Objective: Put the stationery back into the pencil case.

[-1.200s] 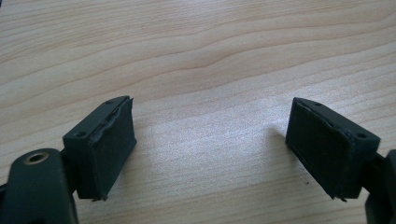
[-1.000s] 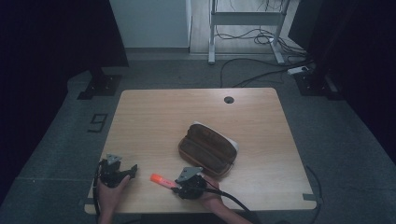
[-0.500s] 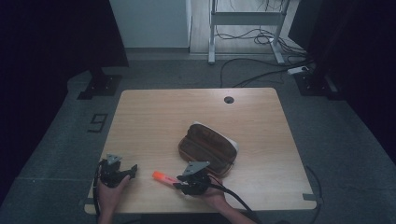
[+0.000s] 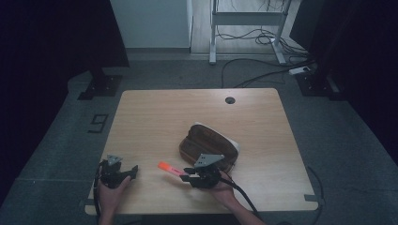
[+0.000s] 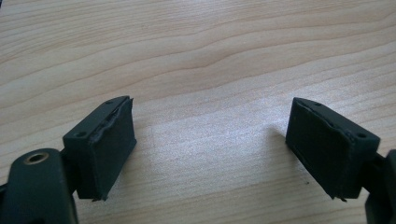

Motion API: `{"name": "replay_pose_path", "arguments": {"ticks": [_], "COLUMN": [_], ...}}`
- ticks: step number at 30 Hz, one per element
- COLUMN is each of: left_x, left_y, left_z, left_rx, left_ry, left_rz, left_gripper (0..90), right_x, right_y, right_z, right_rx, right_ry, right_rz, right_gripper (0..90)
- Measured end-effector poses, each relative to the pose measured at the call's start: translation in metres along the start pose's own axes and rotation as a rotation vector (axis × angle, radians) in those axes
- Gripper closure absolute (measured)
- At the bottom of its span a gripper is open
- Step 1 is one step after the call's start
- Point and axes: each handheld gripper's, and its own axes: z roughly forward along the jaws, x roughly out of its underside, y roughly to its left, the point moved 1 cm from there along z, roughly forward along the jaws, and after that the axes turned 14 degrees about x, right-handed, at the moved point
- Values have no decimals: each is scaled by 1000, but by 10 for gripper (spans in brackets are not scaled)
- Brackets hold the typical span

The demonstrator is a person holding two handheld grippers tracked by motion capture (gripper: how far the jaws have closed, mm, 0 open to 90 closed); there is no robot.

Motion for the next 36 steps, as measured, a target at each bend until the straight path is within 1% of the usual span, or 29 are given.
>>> {"name": "replay_pose_path", "arguments": {"ticks": [1, 2, 11, 14, 17, 18, 19, 20, 23, 26, 27, 36], "left_x": [0, 0, 0, 0, 0, 0, 0, 0, 0, 0, 0, 0], "left_y": [0, 0, 0, 0, 0, 0, 0, 0, 0, 0, 0, 0], "left_z": [0, 0, 0, 0, 0, 0, 0, 0, 0, 0, 0, 0], "left_rx": [0, 0, 0, 0, 0, 0, 0, -1, -1, 0, 0, -1], "left_ry": [0, 0, 0, 0, 0, 0, 0, -1, 0, 0, 0, 1], "left_rz": [0, 0, 0, 0, 0, 0, 0, 0, 0, 0, 0, 0], "left_gripper": [155, 155, 155, 155, 155, 155, 155, 155, 155, 155, 155, 155], "right_x": [-2, -2, -8, -9, -10, -10, -11, -11, -12, -12, -13, -14], "right_y": [-4, -4, -22, -24, -31, -31, -34, -34, -42, -45, -49, -61], "right_z": [-4, -4, -21, -24, -29, -29, -32, -32, -38, -41, -44, -56], "right_rx": [8, 8, 36, 44, 58, 58, 67, 67, 85, 93, 101, 132], "right_ry": [-10, -10, -54, -58, -70, -70, -77, -77, -93, -101, -106, -128], "right_rz": [7, 7, 38, 44, 55, 55, 62, 62, 75, 83, 87, 107], "right_gripper": [650, 650, 650, 650, 650, 650, 650, 650, 650, 650, 650, 650]}}
